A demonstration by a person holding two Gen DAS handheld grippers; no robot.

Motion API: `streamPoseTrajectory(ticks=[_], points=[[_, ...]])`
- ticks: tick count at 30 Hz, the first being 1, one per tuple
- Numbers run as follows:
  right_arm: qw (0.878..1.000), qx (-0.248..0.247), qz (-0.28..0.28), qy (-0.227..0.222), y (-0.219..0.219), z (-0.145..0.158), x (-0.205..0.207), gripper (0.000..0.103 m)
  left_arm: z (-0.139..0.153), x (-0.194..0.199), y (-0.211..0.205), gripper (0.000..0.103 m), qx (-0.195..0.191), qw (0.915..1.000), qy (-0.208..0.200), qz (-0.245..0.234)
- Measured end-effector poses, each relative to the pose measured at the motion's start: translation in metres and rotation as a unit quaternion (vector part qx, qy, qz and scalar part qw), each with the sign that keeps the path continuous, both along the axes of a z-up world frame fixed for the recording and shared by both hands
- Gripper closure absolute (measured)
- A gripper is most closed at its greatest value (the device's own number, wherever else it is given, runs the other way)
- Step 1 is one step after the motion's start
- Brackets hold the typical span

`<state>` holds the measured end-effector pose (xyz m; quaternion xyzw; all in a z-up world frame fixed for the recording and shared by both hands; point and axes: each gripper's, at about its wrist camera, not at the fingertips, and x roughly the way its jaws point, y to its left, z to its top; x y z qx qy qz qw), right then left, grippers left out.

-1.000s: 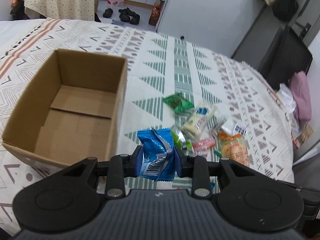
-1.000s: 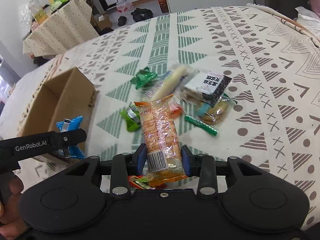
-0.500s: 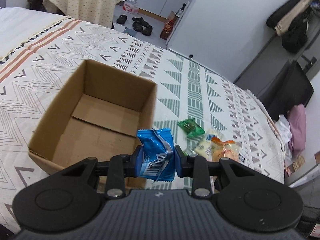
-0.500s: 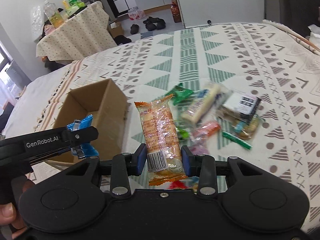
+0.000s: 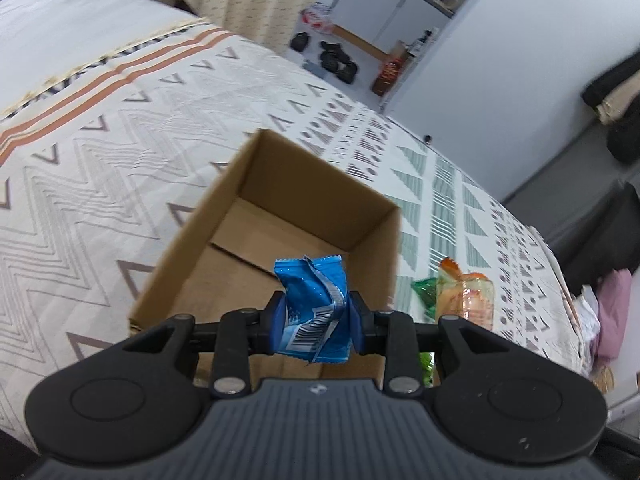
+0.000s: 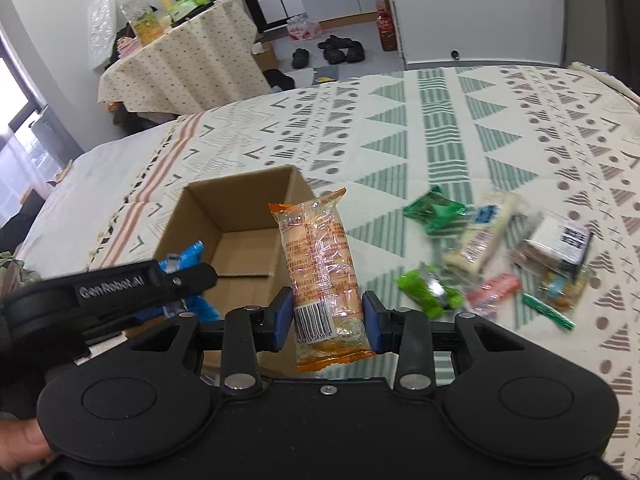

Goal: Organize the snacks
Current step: 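Carry both snacks over the cardboard box and release them inside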

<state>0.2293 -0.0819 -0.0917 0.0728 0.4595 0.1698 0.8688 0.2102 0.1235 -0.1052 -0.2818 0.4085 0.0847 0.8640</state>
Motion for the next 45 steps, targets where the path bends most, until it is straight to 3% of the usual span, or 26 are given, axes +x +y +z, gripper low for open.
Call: streamPoseTrajectory(ticks=[8,11,15,21,23,25,26,31,38,45], points=[[1.000,0.005,0.016,0.003,0.029,-0.005,0.013,0.066,-0.010,0.000,0.020,0.071,0.007,0.9981,0.018,0.059],[1.000,0.010,0.019,0.006,0.034,-0.007,0.016,0.066,-0.014,0.000,0.026,0.067,0.001,0.9966,0.028,0.078],[1.000,0.014,0.023,0.008,0.040,-0.008,0.020,0.066,-0.018,0.001,0.029,0.050,-0.002,0.9951,0.040,0.090],[0.999,0.034,0.024,0.016,0.047,-0.012,0.027,0.066,-0.018,0.000,0.028,0.039,0.005,0.9939,0.044,0.101],[0.999,0.042,0.023,0.019,0.048,-0.012,0.029,0.063,-0.018,0.000,0.026,0.035,0.006,0.9940,0.045,0.099],[0.999,0.043,0.026,0.020,0.048,-0.013,0.030,0.041,-0.017,0.000,0.023,0.033,0.009,0.9944,0.045,0.095],[0.999,0.044,0.023,0.016,0.046,-0.012,0.031,0.038,-0.017,0.001,0.021,0.032,0.011,0.9946,0.046,0.093],[0.999,0.033,0.013,0.011,0.031,-0.008,0.030,0.037,-0.016,0.005,0.010,0.030,0.022,0.9957,0.046,0.078],[1.000,0.012,-0.017,0.010,-0.003,-0.007,0.021,0.031,-0.011,0.006,-0.010,0.019,0.038,0.9973,0.033,0.053],[0.999,-0.006,-0.045,0.009,-0.036,-0.006,0.012,0.023,0.002,0.002,-0.039,0.007,0.031,0.9993,-0.012,0.017]])
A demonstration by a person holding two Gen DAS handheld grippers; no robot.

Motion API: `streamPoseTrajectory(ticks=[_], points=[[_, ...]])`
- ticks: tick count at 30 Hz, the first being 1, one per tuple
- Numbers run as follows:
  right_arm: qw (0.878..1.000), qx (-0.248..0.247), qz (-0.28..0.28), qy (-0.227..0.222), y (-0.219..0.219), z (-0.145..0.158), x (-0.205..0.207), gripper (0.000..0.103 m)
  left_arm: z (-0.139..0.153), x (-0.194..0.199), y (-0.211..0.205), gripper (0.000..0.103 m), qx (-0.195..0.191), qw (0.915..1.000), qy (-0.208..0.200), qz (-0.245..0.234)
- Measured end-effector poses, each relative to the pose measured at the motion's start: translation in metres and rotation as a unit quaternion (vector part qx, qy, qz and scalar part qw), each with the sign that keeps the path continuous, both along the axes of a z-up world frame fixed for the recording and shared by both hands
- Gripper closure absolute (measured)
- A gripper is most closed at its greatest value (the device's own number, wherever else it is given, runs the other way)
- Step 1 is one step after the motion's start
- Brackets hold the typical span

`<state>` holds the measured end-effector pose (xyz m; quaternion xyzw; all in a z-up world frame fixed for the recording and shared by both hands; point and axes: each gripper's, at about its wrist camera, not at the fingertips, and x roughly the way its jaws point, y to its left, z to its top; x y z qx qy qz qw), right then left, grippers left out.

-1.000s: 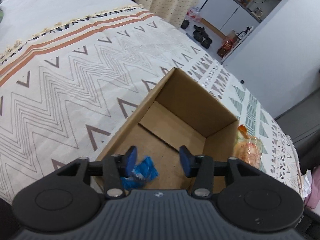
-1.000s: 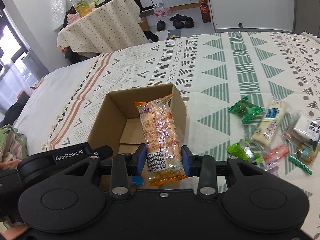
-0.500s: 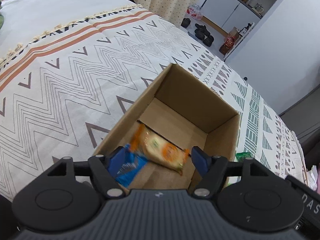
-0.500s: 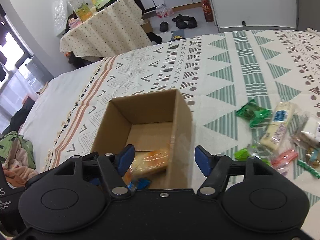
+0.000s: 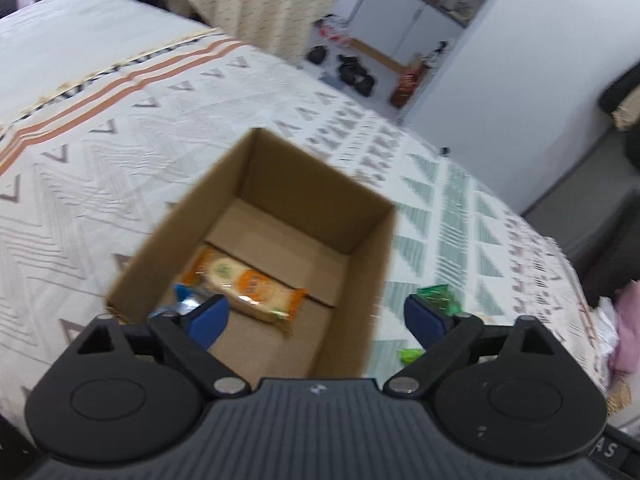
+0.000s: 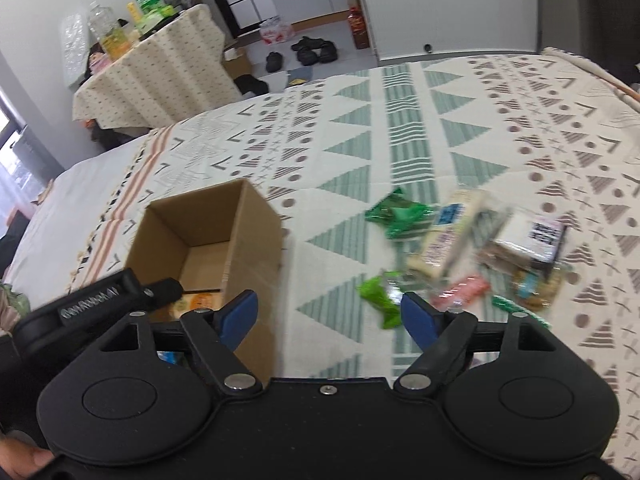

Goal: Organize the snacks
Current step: 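Carry both snacks over the cardboard box and release them inside, then move the left tool to the red candy bar while the right tool reaches the blue-green candy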

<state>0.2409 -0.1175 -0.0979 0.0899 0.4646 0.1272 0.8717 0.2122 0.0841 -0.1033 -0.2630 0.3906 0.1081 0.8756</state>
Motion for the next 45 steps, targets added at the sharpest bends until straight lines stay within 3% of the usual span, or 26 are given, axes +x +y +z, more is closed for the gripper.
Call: streamPoseTrajectory(ticks=[7,12,27,33,40,45], points=[[0.999,-0.010,-0.033,-0.008,-0.036,0.004,-0.013,0.014,0.005,0.001,-0.037,0.006,0.011,0.9984,-0.015,-0.053],[0.998,-0.013,-0.052,-0.014,-0.060,0.008,-0.022,0.013,0.005,0.000,-0.054,0.006,0.008,0.9969,-0.014,-0.078],[0.996,-0.014,-0.091,-0.004,-0.107,0.002,-0.046,0.013,-0.013,-0.007,-0.101,0.006,0.042,0.9873,0.022,-0.151],[0.995,-0.007,-0.098,0.006,-0.116,-0.008,-0.052,0.013,-0.024,-0.007,-0.112,0.009,0.032,0.9842,0.051,-0.166],[0.995,0.011,-0.099,0.024,-0.122,-0.022,-0.054,0.022,-0.038,-0.009,-0.119,0.014,0.021,0.9823,0.071,-0.172],[0.994,0.028,-0.098,0.042,-0.124,-0.038,-0.052,0.031,-0.055,-0.006,-0.123,0.029,0.014,0.9791,0.103,-0.175]])
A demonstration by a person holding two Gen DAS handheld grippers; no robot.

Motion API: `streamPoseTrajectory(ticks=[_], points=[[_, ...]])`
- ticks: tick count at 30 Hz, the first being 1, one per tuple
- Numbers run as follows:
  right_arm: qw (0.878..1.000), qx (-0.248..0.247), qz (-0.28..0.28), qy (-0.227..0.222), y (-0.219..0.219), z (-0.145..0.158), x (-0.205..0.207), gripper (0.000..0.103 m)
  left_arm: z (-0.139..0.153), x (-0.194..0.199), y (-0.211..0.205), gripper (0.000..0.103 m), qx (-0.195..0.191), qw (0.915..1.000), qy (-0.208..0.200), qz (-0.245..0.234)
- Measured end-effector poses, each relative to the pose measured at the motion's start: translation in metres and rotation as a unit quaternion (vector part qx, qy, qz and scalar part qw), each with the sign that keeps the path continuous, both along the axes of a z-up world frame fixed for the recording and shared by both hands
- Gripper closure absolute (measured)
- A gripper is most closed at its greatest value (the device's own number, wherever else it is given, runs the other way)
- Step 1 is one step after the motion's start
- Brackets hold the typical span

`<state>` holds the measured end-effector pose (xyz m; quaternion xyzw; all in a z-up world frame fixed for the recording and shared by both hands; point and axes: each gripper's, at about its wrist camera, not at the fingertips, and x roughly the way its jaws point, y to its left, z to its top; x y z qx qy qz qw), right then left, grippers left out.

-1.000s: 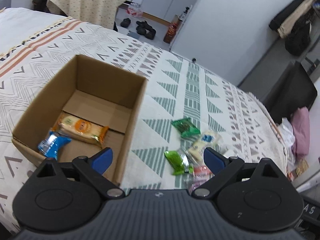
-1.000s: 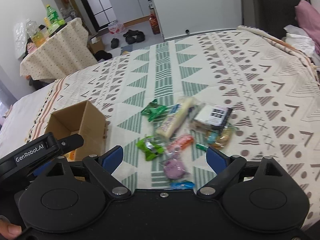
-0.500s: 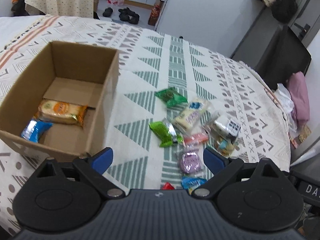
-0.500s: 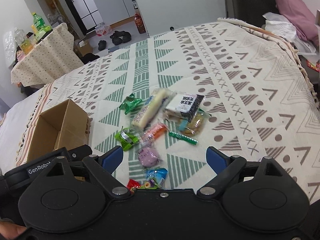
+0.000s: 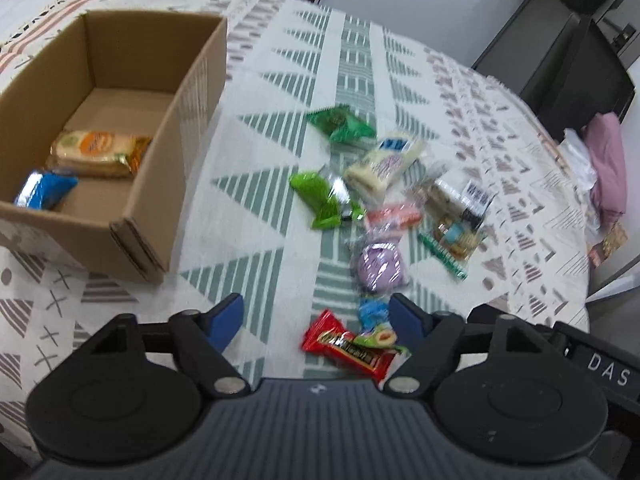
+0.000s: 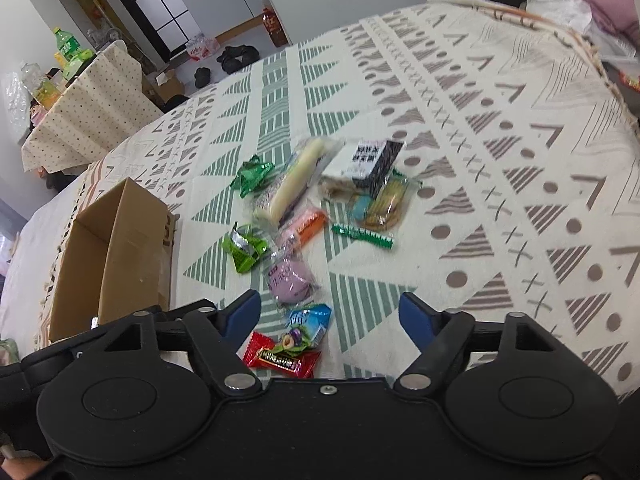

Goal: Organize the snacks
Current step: 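Move the left tool to the red candy bar while the right tool reaches the blue-green candy, then grasp the red candy bar with the left tool while the right tool grasps the blue-green candy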

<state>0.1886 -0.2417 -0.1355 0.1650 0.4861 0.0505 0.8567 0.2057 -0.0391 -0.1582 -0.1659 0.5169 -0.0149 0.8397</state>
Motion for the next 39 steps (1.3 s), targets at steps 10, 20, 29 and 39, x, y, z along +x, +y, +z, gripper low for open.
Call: streamPoseTrajectory(ticks=[10,20,29,39], points=[[0.998,0.051,0.005,0.039,-0.004,-0.035,0.005,0.047,-0.021,0.005,-0.002,0.037,0.006,0.9993,0.035,0.007],[0.993,0.092,0.021,0.077,-0.001,-0.066,0.014,0.080,-0.028,0.009,-0.007,0.037,0.011,0.9988,0.047,0.009],[0.994,0.089,0.013,0.061,-0.013,-0.059,0.010,0.094,-0.032,0.007,-0.021,0.037,0.019,0.9984,0.053,-0.003],[0.997,0.055,-0.017,0.058,-0.031,-0.054,0.004,0.088,-0.039,0.005,-0.031,0.035,0.062,0.9961,0.061,-0.016]])
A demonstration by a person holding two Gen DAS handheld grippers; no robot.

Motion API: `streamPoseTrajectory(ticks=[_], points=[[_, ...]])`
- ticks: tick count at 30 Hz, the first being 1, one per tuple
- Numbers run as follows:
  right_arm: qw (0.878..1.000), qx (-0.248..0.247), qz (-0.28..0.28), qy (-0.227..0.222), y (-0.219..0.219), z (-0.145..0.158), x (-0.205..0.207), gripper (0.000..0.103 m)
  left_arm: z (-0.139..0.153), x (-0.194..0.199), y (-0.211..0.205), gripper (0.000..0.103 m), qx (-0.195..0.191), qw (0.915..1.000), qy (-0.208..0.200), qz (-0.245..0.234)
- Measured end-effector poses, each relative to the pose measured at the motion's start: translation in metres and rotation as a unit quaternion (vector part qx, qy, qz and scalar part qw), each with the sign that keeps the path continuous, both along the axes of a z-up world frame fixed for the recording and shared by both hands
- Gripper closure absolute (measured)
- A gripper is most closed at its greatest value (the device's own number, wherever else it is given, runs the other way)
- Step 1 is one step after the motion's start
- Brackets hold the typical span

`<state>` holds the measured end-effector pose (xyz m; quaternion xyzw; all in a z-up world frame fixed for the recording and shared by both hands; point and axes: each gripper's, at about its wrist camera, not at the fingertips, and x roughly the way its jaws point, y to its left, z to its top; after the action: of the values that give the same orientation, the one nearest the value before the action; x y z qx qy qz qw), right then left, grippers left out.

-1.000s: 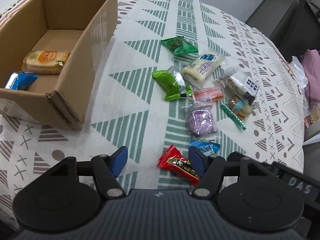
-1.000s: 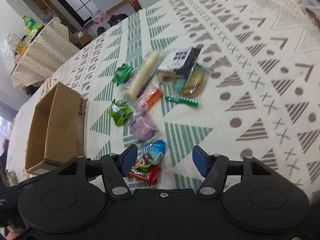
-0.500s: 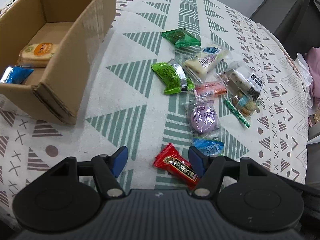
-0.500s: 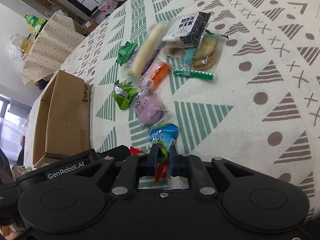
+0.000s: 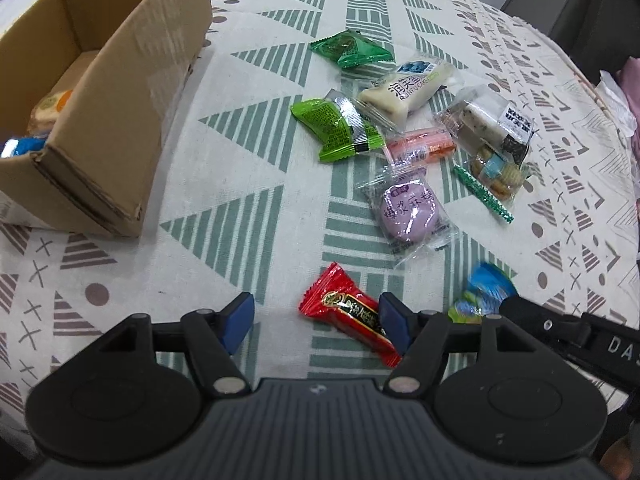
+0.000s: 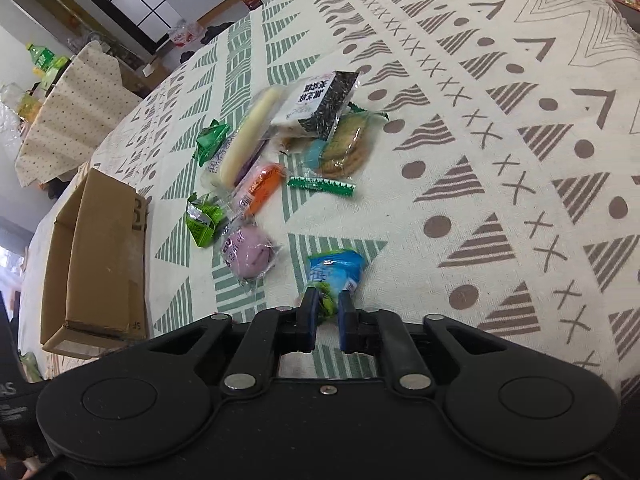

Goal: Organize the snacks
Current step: 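Grasp the red candy bar with the left tool while the right tool grasps the blue-green candy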

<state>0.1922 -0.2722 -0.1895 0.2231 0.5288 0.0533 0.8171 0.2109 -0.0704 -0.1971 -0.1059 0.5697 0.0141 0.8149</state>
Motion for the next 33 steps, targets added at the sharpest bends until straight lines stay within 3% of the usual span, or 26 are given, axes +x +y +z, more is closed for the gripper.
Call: streamPoseTrajectory(ticks=[2,7,10,15,18,21,33], points=[[1.000,-0.005,0.003,-0.001,0.002,0.001,-0.001,0.087,0.000,-0.001,0.002,0.034,0.007,1.0000,0.003,-0.003],[1.000,-0.019,0.013,-0.018,0.008,0.005,-0.001,0.057,0.000,-0.004,0.010,0.034,0.011,0.9998,0.014,0.002],[1.000,-0.019,0.017,-0.011,0.012,-0.001,0.000,0.051,0.001,-0.004,0.015,0.034,0.021,0.9997,0.011,0.005],[0.998,-0.050,0.025,0.005,0.021,-0.016,0.003,0.051,0.002,-0.001,0.023,0.034,0.042,0.9990,0.014,0.012],[0.998,-0.059,0.030,0.001,0.025,-0.016,0.003,0.052,0.003,0.000,0.031,0.034,0.016,0.9993,0.017,0.029],[0.997,-0.061,0.036,0.001,0.025,-0.017,0.003,0.069,0.007,0.000,0.030,0.034,0.005,0.9994,0.010,0.033],[0.997,-0.072,0.025,-0.010,0.017,-0.007,-0.005,0.075,0.017,-0.009,0.016,0.034,0.006,0.9998,0.004,-0.016]])
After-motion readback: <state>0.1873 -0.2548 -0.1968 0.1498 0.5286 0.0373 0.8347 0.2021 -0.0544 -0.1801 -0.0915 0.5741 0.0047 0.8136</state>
